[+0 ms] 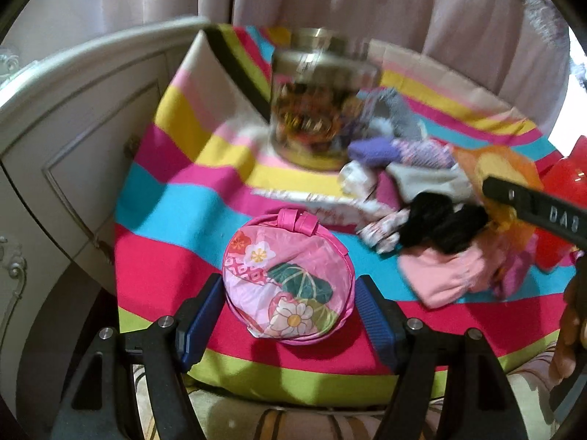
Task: Organize soft objects
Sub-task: 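Grasp the pink coin purse with the left tool while the right grasps the orange mesh bag, then carry both items to the white box and release them inside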
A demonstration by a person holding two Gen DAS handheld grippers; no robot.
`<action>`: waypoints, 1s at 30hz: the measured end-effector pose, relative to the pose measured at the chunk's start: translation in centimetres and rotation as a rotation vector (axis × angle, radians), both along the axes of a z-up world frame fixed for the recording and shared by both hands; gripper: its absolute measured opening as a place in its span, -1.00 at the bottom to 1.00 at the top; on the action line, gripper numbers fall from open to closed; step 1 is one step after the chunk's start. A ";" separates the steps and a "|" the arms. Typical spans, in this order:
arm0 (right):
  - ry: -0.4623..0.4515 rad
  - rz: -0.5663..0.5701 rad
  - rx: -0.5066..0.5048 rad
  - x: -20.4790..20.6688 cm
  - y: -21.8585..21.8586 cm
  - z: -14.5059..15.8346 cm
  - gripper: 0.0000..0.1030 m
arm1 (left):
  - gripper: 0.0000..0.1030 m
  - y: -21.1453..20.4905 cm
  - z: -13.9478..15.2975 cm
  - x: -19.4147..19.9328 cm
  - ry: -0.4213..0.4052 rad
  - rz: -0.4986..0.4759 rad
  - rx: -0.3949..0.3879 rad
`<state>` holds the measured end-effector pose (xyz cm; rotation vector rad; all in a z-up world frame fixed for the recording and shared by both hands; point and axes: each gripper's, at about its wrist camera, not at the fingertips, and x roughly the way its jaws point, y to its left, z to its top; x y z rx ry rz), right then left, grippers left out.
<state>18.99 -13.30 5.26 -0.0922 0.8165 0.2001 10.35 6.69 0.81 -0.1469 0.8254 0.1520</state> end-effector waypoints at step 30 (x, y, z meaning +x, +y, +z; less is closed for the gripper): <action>-0.010 -0.368 0.034 -16.6 -26.7 1.5 0.63 | 0.42 -24.0 5.1 -5.6 0.006 -0.574 -0.217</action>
